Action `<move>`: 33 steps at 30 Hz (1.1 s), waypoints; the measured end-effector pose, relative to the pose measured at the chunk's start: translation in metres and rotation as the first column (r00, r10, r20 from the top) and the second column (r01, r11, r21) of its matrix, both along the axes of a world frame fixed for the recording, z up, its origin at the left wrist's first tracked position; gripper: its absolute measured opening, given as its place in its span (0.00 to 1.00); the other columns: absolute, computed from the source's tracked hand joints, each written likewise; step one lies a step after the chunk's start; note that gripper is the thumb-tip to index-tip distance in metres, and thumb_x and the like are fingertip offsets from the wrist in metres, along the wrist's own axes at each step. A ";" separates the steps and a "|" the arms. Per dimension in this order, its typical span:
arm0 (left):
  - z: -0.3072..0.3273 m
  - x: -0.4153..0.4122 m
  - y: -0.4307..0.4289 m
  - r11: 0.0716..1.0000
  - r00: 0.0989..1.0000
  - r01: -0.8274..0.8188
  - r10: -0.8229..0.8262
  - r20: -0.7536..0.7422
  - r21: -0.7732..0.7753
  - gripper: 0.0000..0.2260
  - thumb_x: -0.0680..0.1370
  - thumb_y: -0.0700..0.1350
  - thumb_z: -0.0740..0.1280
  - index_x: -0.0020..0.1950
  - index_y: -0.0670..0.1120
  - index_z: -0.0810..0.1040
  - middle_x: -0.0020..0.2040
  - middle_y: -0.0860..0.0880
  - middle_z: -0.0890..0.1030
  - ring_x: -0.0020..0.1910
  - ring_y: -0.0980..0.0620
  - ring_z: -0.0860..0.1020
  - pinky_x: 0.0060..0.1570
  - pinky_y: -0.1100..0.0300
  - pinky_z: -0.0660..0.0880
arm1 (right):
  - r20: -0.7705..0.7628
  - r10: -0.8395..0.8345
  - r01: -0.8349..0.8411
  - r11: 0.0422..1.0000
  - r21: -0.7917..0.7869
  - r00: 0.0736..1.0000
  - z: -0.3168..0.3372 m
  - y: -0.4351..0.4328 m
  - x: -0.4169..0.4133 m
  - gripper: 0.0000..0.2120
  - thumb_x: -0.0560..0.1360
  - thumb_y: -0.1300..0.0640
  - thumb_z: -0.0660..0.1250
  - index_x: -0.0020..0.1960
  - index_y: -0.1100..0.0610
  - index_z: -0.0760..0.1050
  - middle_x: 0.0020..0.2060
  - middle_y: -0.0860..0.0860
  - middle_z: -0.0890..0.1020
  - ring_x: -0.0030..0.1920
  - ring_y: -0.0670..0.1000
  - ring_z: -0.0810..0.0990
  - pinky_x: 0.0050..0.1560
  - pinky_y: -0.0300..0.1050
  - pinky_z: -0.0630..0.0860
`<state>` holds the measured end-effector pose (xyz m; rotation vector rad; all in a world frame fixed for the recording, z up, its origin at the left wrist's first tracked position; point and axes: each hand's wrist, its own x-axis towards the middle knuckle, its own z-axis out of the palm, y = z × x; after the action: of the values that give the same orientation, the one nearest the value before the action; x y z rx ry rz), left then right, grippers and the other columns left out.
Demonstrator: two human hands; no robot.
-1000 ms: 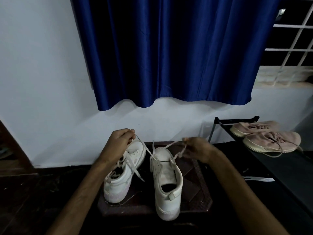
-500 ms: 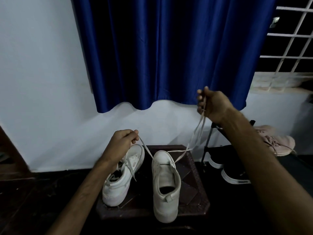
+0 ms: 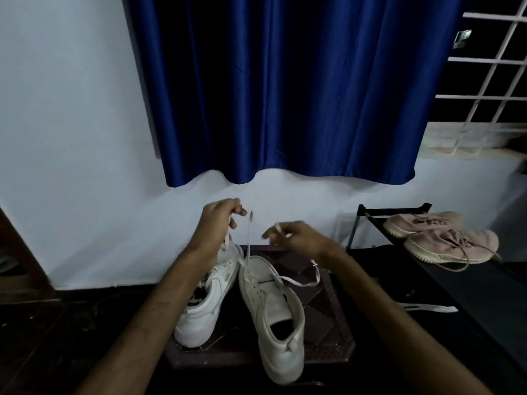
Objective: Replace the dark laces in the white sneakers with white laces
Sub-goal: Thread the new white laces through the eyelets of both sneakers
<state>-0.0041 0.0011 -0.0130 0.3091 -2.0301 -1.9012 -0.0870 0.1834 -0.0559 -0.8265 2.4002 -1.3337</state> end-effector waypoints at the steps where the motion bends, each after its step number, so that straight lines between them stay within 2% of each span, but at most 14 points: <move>1: -0.008 0.002 0.002 1.000 0.999 -0.023 0.023 0.028 0.018 0.15 0.80 0.47 0.62 0.34 0.48 0.77 0.39 0.51 0.81 0.34 0.52 0.69 0.28 0.61 0.62 | -0.076 0.087 -0.075 0.987 0.142 0.993 -0.013 -0.004 0.001 0.07 0.78 0.59 0.65 0.51 0.55 0.82 0.41 0.42 0.81 0.40 0.38 0.77 0.47 0.32 0.73; 4: -0.026 0.009 0.005 0.976 0.998 0.012 -0.026 0.062 0.219 0.12 0.79 0.47 0.65 0.40 0.41 0.78 0.37 0.50 0.83 0.33 0.52 0.72 0.27 0.62 0.65 | -0.195 0.287 -0.195 0.900 0.390 0.938 -0.042 -0.018 0.004 0.10 0.75 0.63 0.68 0.40 0.49 0.79 0.41 0.40 0.76 0.40 0.39 0.72 0.46 0.30 0.67; 5: -0.029 0.010 0.005 0.952 0.996 0.041 -0.062 0.059 0.303 0.12 0.79 0.47 0.66 0.39 0.42 0.74 0.33 0.49 0.81 0.30 0.52 0.71 0.27 0.62 0.65 | -0.214 0.299 -0.195 0.894 0.403 0.930 -0.053 -0.021 0.005 0.04 0.75 0.61 0.69 0.44 0.55 0.81 0.44 0.44 0.77 0.42 0.42 0.72 0.48 0.34 0.68; 7: -0.032 0.008 0.001 0.930 0.994 0.069 -0.094 0.052 0.361 0.15 0.79 0.45 0.66 0.35 0.47 0.65 0.26 0.49 0.67 0.24 0.52 0.64 0.25 0.62 0.62 | -0.227 0.292 -0.167 0.879 0.447 0.929 -0.062 -0.022 0.003 0.13 0.75 0.56 0.70 0.58 0.60 0.81 0.53 0.52 0.78 0.50 0.47 0.75 0.53 0.38 0.69; 9: -0.032 0.002 -0.005 0.910 0.994 0.089 -0.108 0.026 0.406 0.19 0.79 0.43 0.66 0.33 0.50 0.59 0.26 0.52 0.58 0.22 0.55 0.57 0.22 0.64 0.58 | -0.176 0.294 -0.162 0.832 0.530 0.939 -0.062 -0.019 -0.003 0.19 0.75 0.53 0.70 0.66 0.55 0.77 0.62 0.52 0.76 0.61 0.50 0.75 0.62 0.39 0.69; 12: -0.025 -0.009 -0.017 0.849 0.989 0.144 -0.145 -0.038 0.508 0.18 0.80 0.41 0.63 0.34 0.51 0.59 0.24 0.54 0.57 0.20 0.58 0.54 0.18 0.67 0.54 | -0.181 0.294 -0.073 0.683 0.726 0.939 -0.057 -0.010 -0.018 0.29 0.72 0.42 0.71 0.70 0.52 0.71 0.69 0.52 0.72 0.69 0.54 0.70 0.67 0.48 0.68; 16: -0.006 -0.015 -0.041 0.911 0.994 0.088 -0.057 -0.088 0.403 0.18 0.80 0.41 0.64 0.35 0.53 0.60 0.24 0.56 0.59 0.20 0.58 0.55 0.18 0.69 0.53 | -0.210 0.244 0.032 0.576 0.817 0.947 -0.049 0.000 -0.025 0.40 0.65 0.34 0.73 0.71 0.48 0.68 0.66 0.52 0.74 0.66 0.56 0.73 0.64 0.54 0.71; 18: 0.000 -0.014 -0.050 0.981 0.993 -0.007 0.030 -0.115 0.192 0.17 0.80 0.41 0.65 0.36 0.52 0.61 0.25 0.55 0.61 0.21 0.58 0.56 0.18 0.68 0.54 | -0.203 0.213 0.041 0.588 0.808 0.956 -0.049 0.002 -0.028 0.43 0.62 0.31 0.72 0.72 0.48 0.67 0.65 0.53 0.73 0.65 0.57 0.73 0.63 0.56 0.72; 20: 0.000 -0.010 -0.046 0.987 0.996 -0.029 0.014 -0.092 -0.160 0.14 0.80 0.42 0.66 0.38 0.49 0.64 0.27 0.53 0.66 0.23 0.57 0.63 0.20 0.65 0.62 | -0.148 0.126 0.017 0.703 0.711 0.981 -0.048 0.009 -0.026 0.40 0.62 0.28 0.68 0.68 0.49 0.70 0.64 0.54 0.73 0.63 0.59 0.74 0.63 0.53 0.73; 23: -0.007 -0.005 -0.034 0.887 0.993 0.111 -0.119 0.009 -0.448 0.12 0.79 0.44 0.68 0.40 0.46 0.67 0.31 0.51 0.70 0.30 0.55 0.70 0.29 0.63 0.68 | 0.171 -0.172 0.152 0.981 0.123 0.970 -0.045 0.024 -0.027 0.22 0.76 0.47 0.68 0.65 0.59 0.74 0.62 0.60 0.78 0.58 0.57 0.79 0.52 0.45 0.74; 25: -0.001 -0.003 -0.033 0.929 0.986 0.149 -0.164 -0.015 -0.340 0.11 0.79 0.44 0.67 0.41 0.46 0.67 0.30 0.52 0.69 0.29 0.55 0.67 0.26 0.65 0.66 | 0.423 -0.221 0.323 0.928 -0.187 0.879 -0.035 0.036 -0.026 0.19 0.79 0.51 0.65 0.63 0.63 0.74 0.58 0.62 0.81 0.51 0.57 0.82 0.38 0.44 0.73; 28: 0.022 -0.004 -0.030 0.962 0.981 0.155 -0.176 -0.079 -0.224 0.10 0.82 0.43 0.63 0.42 0.48 0.67 0.32 0.49 0.73 0.28 0.53 0.68 0.22 0.66 0.66 | 0.505 -0.214 0.418 0.845 -0.334 0.836 -0.011 0.051 -0.022 0.19 0.82 0.45 0.56 0.61 0.57 0.76 0.53 0.53 0.84 0.47 0.51 0.83 0.35 0.40 0.72; 31: 0.042 -0.011 -0.033 0.804 0.992 0.000 -0.076 -0.103 -0.594 0.09 0.81 0.48 0.63 0.46 0.44 0.70 0.42 0.45 0.81 0.36 0.47 0.77 0.35 0.52 0.76 | 0.525 -0.164 0.453 0.747 -0.487 0.835 0.022 0.060 -0.022 0.22 0.82 0.42 0.52 0.57 0.55 0.79 0.50 0.51 0.85 0.47 0.49 0.80 0.46 0.44 0.72; 33: 0.064 -0.008 -0.040 0.679 0.994 -0.092 0.021 -0.106 -0.729 0.14 0.81 0.53 0.63 0.45 0.43 0.72 0.40 0.45 0.81 0.33 0.47 0.78 0.35 0.54 0.76 | 0.548 -0.144 0.497 0.649 -0.575 0.824 0.047 0.064 -0.025 0.20 0.82 0.44 0.53 0.53 0.56 0.79 0.44 0.50 0.84 0.42 0.48 0.80 0.48 0.44 0.72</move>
<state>-0.0125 -0.0384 0.0515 0.0641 -2.4766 -0.8881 -0.1124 0.2478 -0.0086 -0.1243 1.6759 -2.3593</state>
